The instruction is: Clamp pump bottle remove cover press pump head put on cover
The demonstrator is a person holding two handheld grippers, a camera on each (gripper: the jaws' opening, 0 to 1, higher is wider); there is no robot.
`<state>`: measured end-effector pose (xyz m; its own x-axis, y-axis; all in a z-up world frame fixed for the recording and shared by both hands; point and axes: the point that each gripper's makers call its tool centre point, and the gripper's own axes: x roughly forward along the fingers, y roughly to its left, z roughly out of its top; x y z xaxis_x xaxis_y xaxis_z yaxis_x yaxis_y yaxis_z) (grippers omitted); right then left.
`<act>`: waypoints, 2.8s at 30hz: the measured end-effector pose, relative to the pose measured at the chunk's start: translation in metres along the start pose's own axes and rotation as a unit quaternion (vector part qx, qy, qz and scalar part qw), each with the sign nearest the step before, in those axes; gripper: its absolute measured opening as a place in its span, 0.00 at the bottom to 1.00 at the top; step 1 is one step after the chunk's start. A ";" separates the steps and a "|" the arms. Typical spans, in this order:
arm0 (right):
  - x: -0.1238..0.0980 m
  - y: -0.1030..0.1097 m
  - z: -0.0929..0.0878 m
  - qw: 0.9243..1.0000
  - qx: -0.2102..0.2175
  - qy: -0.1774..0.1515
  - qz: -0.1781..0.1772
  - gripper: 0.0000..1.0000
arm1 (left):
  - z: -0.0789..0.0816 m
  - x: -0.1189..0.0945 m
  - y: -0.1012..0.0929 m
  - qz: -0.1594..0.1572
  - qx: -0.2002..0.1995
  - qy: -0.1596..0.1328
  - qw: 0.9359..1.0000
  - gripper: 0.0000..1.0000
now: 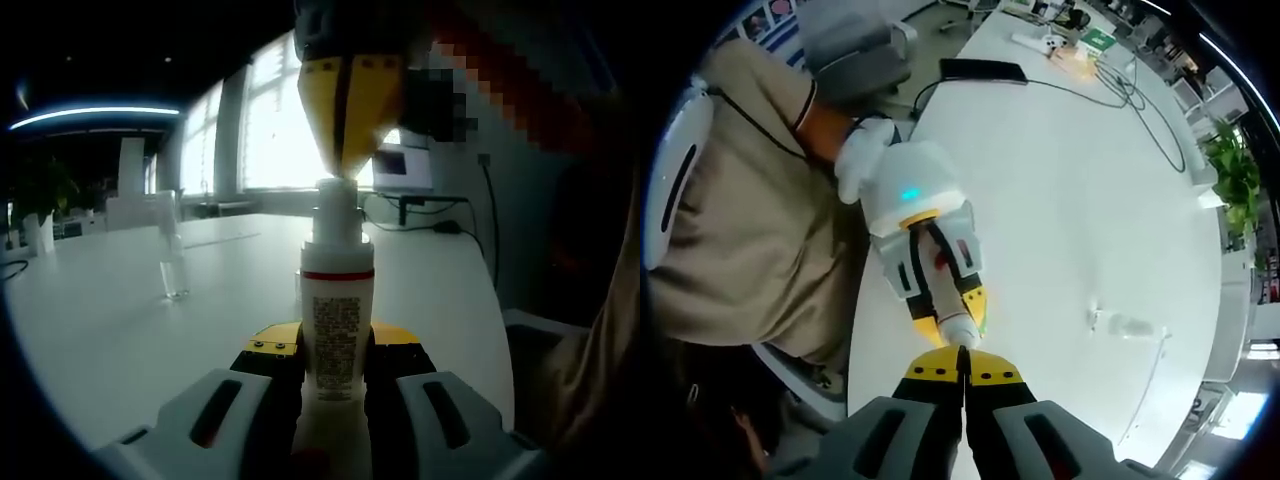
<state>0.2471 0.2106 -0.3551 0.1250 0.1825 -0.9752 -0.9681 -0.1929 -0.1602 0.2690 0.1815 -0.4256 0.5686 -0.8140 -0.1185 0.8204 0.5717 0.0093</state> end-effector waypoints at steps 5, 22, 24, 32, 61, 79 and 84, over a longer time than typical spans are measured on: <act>0.000 0.000 0.000 1.000 0.001 0.000 -0.001 0.00 | 0.000 0.000 0.000 0.000 0.001 0.000 1.000 0.14; 0.000 0.000 0.000 1.000 0.000 -0.004 0.002 0.00 | 0.000 0.000 0.000 0.000 0.001 0.000 1.000 0.14; 0.000 0.000 0.000 1.000 -0.001 -0.003 0.002 0.00 | 0.000 0.000 0.000 0.000 0.001 0.000 1.000 0.14; 0.000 0.000 0.000 1.000 0.002 -0.002 0.004 0.00 | -0.001 0.000 0.001 0.000 0.001 0.000 1.000 0.14; 0.006 0.001 -0.002 1.000 0.009 0.007 0.007 0.00 | -0.001 0.000 0.001 0.000 0.002 0.000 1.000 0.14; 0.001 0.001 0.000 1.000 -0.002 -0.006 0.001 0.00 | 0.000 0.000 0.000 0.000 0.000 0.000 1.000 0.14; -0.001 0.001 0.000 1.000 -0.006 -0.010 -0.003 0.00 | -0.001 0.000 0.001 0.000 0.001 0.000 1.000 0.14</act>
<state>0.2461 0.2101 -0.3541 0.1273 0.2023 -0.9710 -0.9643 -0.2038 -0.1689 0.2694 0.1818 -0.4262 0.5684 -0.8142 -0.1187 0.8207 0.5713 0.0112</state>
